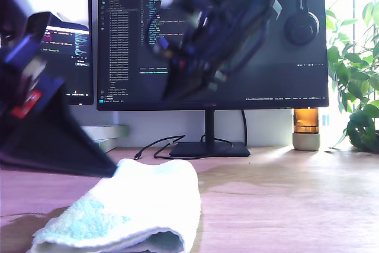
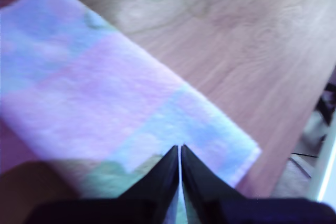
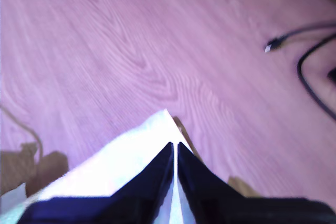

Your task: Fold the tea towel to a neat square and place it to the right

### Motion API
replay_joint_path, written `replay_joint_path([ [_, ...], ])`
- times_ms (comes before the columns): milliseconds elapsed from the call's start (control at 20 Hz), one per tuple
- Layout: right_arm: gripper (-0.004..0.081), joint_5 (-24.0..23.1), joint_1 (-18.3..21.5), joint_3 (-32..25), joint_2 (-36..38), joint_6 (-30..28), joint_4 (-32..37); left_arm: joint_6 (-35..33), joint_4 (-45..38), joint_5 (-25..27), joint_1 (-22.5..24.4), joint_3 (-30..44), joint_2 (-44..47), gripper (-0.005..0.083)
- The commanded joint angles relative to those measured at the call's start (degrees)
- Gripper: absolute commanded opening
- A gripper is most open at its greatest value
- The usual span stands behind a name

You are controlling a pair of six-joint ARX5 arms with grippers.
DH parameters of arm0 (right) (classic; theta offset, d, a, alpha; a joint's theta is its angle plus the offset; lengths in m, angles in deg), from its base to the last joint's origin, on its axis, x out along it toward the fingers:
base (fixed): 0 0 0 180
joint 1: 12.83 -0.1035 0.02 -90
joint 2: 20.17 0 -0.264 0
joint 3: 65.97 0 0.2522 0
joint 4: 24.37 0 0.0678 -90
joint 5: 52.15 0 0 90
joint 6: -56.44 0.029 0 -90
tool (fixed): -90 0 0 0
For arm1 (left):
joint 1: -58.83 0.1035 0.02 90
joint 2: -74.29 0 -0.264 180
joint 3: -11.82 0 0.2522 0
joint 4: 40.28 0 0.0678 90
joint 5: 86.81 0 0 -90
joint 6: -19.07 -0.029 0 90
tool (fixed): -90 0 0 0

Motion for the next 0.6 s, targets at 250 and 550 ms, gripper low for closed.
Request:
replay_joint_path([
  [250, -0.0013, -0.2, 0.1, -18.9, 16.0, -0.8, 10.0, -5.8, -1.0, -0.7, 6.3, 0.0, 4.1, -0.0019],
  [550, -0.0013, -2.6, 0.0, -35.1, 29.8, 5.9, 16.4, -7.4, -3.6, -4.9, 9.2, 0.1, 4.5, -0.0019],
])
